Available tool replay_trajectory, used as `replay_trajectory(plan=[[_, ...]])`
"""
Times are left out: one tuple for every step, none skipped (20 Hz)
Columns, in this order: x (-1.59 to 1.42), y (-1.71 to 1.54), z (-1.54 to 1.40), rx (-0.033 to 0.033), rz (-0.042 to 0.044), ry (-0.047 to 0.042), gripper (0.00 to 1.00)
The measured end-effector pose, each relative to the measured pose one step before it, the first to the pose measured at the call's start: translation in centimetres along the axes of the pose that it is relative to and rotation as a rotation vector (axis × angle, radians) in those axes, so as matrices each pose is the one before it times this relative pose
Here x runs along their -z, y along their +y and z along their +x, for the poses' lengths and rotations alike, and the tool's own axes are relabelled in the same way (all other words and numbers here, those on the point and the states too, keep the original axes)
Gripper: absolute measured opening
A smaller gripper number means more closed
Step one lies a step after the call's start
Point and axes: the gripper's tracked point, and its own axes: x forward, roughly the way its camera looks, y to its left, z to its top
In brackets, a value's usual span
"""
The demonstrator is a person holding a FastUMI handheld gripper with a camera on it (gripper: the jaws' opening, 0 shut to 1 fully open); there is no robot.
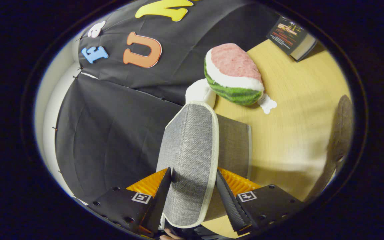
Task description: Open the storage box then place both shoes into the box .Put the left shoe in first, then the right shoe, with the right side of both shoes facing outward in a uniform manner.
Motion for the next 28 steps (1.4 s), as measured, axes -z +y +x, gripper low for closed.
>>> replay_trajectory(plan=[[-0.382,-0.160,-0.115,0.00477,0.00621,-0.00820,0.77],[0.103,0.314,-0.230,-0.01487,0.00983,-0.00189,0.75],[-0.262,0.327,-0.655,-0.01381,0.00943,0.00155,0.73],[0.016,0.744,-0.339,-0.00998,0.00399,-0.00678,0.70],[-0.070,0.903,-0.486,-0.01970,-0.00986,-0.00048,0.67],[-0.181,0.355,-0.261,0.00447,-0.02060,-0.00863,0.65],[-0.529,-0.176,-0.497,0.02829,-0.00860,-0.02035,0.52],[-0.347,-0.017,-0.305,0.00515,0.00024,-0.01572,0.40],[-0.284,0.191,-0.307,-0.00052,0.01522,0.00693,0.28],[-0.255,-0.590,0.318,0.03982,0.00482,-0.00416,0.16],[0.209,0.294,-0.169,-0.00743,-0.00155,0.01164,0.04],[0.325,0.722,-0.285,-0.01538,-0.01212,0.00492,0.04],[-0.232,-0.173,-1.288,0.04138,-0.01876,-0.01004,0.04],[0.061,0.090,1.355,0.01295,-0.00838,-0.00200,0.02],[0.123,0.817,-0.012,-0.01641,0.00295,0.00274,0.00],[-0.273,0.897,-0.233,-0.00672,0.00545,-0.01151,0.00],[-0.275,1.231,-0.188,-0.01380,0.00750,-0.00882,0.00],[-0.136,1.510,-0.340,-0.01987,0.01240,-0.00735,0.00],[-0.278,1.407,-0.054,-0.01259,0.01120,-0.00690,0.00],[-0.150,1.287,0.088,-0.00632,0.00273,-0.00440,0.00],[-0.123,1.130,0.168,0.00954,-0.00823,-0.00385,0.00],[0.115,1.454,0.349,-0.00308,-0.02172,0.00125,0.00],[0.145,1.443,0.493,-0.00947,-0.03241,0.00455,0.00],[0.311,1.539,0.493,-0.00150,-0.03423,0.00019,0.00],[0.304,1.532,0.664,-0.00201,-0.02971,0.00195,0.00],[0.419,1.498,0.755,-0.00229,-0.02324,0.00244,0.00],[0.341,1.471,1.024,-0.00469,-0.01517,0.00500,0.00],[0.403,1.385,0.941,-0.00630,-0.01252,0.00481,0.00]])
